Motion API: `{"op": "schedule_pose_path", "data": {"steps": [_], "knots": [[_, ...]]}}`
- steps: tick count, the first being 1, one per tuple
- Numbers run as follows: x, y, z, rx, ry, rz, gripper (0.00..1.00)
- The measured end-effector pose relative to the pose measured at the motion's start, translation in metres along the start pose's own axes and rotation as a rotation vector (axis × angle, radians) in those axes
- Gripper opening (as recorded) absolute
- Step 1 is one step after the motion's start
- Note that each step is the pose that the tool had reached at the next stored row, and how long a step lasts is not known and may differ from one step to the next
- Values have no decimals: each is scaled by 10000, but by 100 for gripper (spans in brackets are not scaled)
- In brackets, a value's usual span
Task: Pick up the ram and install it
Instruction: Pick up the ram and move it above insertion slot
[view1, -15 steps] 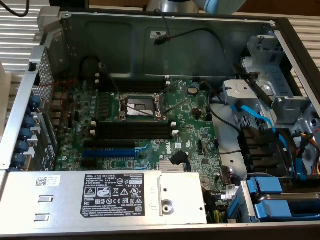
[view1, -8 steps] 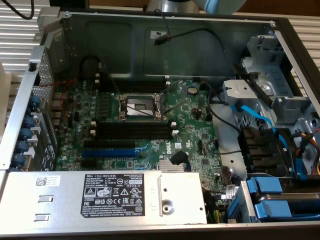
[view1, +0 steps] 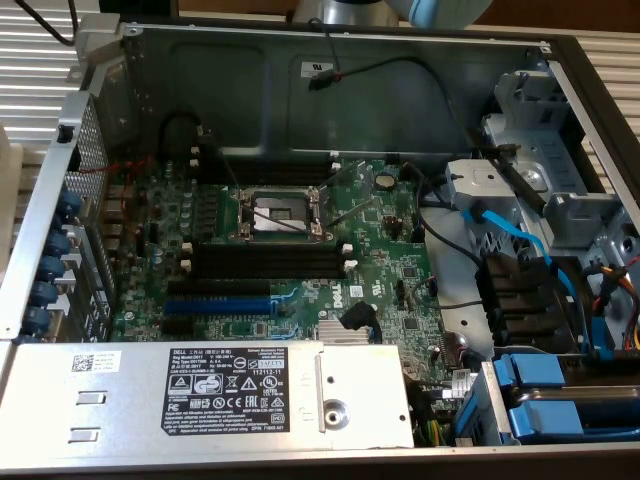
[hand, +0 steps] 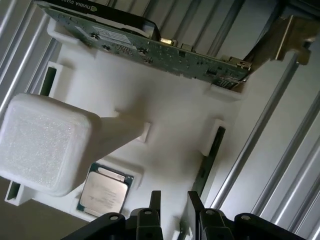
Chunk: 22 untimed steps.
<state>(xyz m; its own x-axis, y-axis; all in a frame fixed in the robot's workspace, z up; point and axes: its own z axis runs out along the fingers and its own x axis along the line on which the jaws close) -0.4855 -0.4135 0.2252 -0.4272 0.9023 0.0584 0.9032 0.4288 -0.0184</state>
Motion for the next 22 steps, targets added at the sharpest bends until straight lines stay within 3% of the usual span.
{"op": "schedule_pose_path", "data": {"steps": [14, 22], "knots": [[12, -27, 13, -58, 31, 1283, 35], [-4, -36, 18, -37, 66, 1804, 35]]}}
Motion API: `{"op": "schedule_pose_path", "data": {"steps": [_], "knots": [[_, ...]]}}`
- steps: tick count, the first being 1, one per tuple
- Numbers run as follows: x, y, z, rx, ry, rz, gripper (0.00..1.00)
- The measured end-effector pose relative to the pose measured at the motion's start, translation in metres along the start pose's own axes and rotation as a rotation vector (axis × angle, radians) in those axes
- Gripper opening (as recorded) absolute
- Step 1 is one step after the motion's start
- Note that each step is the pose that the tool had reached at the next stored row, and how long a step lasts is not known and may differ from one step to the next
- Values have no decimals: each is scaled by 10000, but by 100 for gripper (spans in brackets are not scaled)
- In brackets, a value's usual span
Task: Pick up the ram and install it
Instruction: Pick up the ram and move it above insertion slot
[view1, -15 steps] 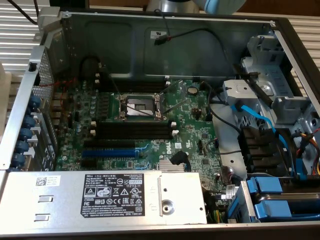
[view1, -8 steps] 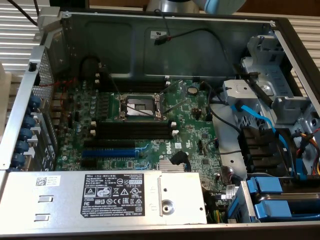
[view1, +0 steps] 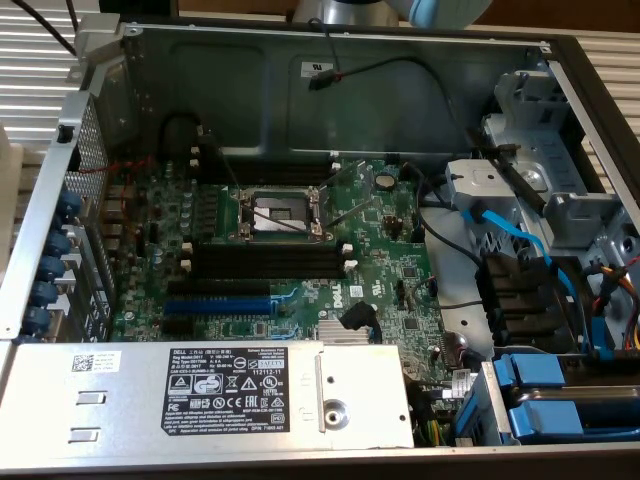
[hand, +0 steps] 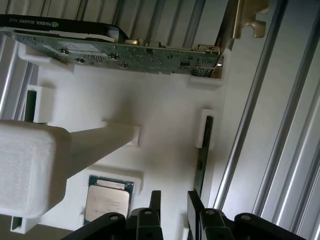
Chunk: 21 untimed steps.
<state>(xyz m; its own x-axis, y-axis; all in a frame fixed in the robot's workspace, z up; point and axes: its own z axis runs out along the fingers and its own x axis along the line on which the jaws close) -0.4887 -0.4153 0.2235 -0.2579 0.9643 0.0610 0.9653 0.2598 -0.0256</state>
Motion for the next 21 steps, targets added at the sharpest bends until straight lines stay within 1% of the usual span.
{"op": "schedule_pose_path", "data": {"steps": [3, 8, 14, 21], "knots": [[-32, -9, -1, 35, 14, 114, 35], [-97, -26, -4, 137, 47, 249, 35], [-136, -37, -5, 155, 69, 621, 35], [-190, -51, -2, 150, 87, 980, 35]]}}
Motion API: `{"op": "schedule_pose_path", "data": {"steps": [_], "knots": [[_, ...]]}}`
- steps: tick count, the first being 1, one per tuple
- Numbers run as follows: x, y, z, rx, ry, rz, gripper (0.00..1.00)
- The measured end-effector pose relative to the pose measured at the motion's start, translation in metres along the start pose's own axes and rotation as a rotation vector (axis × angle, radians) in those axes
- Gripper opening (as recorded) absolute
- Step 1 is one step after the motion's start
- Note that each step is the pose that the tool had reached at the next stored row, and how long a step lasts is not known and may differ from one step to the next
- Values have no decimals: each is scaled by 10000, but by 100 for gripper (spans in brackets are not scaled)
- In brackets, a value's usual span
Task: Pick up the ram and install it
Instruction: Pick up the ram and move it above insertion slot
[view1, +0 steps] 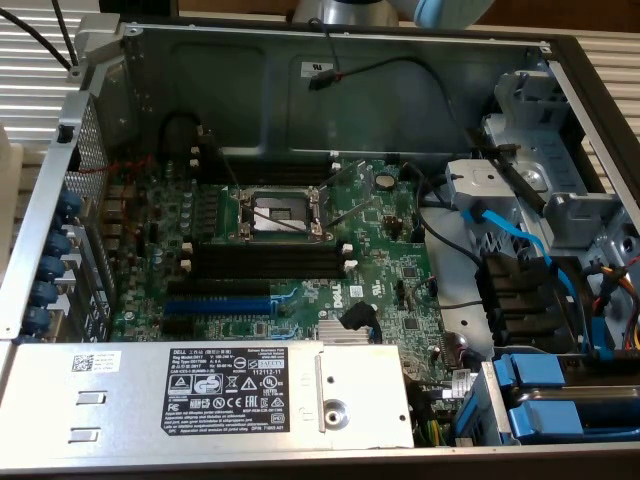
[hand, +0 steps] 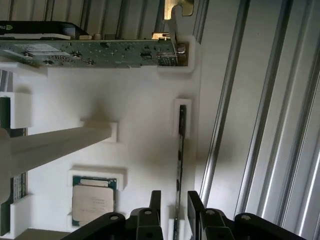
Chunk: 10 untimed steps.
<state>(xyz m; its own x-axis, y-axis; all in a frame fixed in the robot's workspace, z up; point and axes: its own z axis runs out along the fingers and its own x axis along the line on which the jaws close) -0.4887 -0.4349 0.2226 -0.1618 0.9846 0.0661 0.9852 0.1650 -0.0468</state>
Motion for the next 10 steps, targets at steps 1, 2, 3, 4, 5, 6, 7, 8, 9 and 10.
{"op": "schedule_pose_path", "data": {"steps": [1, 2, 3, 4, 5, 6, 7, 8, 9, 10], "knots": [[-4, -1, 1, -1, 3, 57, 35], [-9, -1, 2, -2, 5, 112, 35], [-14, -2, 4, -5, 9, 167, 35], [-20, -3, 5, -7, 11, 218, 35], [-24, -3, 10, -11, 14, 278, 35], [-26, -3, 18, -17, 18, 344, 35], [-29, -3, 26, -19, 21, 402, 35], [-32, -3, 36, -23, 24, 465, 35], [-33, -2, 47, -24, 26, 517, 35], [-33, -2, 58, -23, 28, 563, 35]]}}
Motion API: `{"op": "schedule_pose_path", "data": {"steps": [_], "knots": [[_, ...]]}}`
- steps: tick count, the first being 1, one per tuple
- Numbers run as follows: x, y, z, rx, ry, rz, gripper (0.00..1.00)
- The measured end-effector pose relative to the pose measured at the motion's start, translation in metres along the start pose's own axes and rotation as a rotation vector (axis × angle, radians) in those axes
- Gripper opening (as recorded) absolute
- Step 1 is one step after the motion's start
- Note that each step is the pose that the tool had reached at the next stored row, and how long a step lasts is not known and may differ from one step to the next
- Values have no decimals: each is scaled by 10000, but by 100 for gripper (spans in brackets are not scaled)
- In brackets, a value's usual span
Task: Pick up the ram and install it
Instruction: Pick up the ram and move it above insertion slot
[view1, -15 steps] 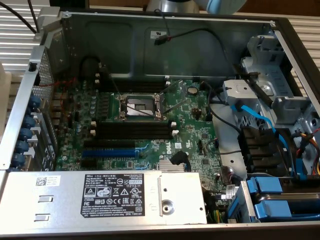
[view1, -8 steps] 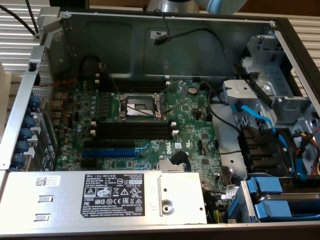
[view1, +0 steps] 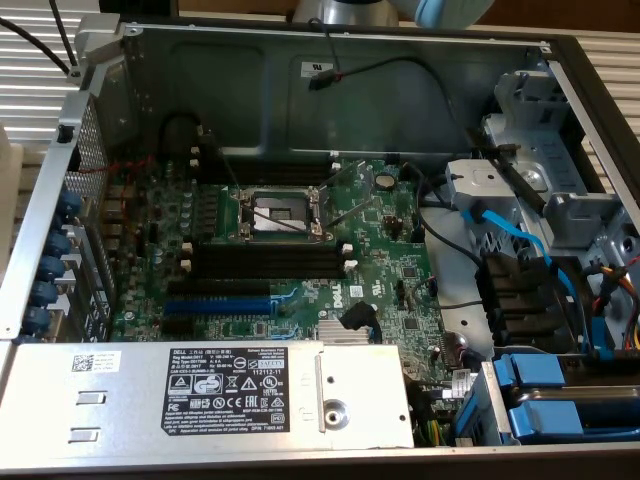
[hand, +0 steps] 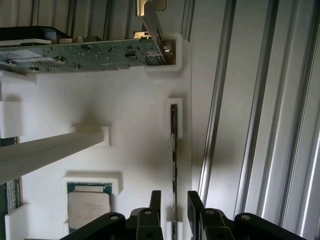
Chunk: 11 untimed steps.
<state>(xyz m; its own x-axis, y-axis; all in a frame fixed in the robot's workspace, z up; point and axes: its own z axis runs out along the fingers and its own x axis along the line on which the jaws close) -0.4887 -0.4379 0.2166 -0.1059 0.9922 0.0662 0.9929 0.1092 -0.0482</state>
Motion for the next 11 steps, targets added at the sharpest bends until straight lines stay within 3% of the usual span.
{"op": "schedule_pose_path", "data": {"steps": [11], "knots": [[-8, 17, 91, 85, 25, 298, 35]]}}
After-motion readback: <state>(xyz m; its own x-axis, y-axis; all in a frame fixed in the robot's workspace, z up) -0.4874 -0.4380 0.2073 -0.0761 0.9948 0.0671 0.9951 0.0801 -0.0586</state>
